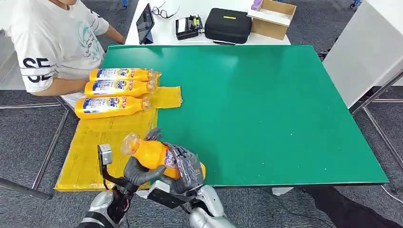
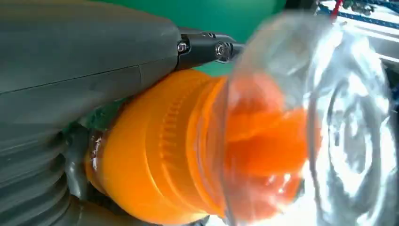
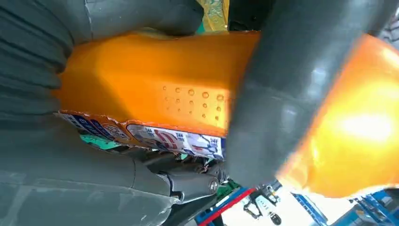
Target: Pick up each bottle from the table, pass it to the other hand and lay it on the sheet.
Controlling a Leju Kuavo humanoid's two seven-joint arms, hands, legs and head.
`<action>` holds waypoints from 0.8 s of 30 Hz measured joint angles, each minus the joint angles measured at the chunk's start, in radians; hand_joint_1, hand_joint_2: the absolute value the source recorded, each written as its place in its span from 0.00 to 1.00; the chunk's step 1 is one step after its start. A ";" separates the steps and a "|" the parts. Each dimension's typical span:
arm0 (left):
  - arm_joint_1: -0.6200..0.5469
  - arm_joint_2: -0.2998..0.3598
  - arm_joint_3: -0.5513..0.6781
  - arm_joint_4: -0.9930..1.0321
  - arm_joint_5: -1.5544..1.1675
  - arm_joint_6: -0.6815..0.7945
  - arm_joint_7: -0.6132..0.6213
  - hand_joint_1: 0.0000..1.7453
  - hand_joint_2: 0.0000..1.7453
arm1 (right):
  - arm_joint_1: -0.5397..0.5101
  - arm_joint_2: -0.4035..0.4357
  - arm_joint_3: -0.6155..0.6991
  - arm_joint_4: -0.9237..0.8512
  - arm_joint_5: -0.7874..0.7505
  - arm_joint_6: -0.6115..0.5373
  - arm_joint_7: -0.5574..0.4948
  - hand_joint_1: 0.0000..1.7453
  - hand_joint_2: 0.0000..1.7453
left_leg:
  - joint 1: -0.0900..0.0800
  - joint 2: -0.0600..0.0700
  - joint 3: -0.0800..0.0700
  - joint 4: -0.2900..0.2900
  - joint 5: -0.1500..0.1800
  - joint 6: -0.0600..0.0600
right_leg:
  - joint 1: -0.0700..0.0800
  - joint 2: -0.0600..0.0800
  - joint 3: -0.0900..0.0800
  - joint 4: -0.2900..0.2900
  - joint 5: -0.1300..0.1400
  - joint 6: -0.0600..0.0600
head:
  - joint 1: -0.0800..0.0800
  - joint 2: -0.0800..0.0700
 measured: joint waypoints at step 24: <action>0.062 -0.013 0.021 -0.113 0.045 0.024 -0.001 1.00 1.00 | -0.050 0.010 0.068 0.078 0.018 0.031 0.036 1.00 1.00 | 0.000 0.003 0.005 0.000 -0.001 0.000 | 0.000 0.000 0.003 0.000 0.000 0.000 | 0.000 0.000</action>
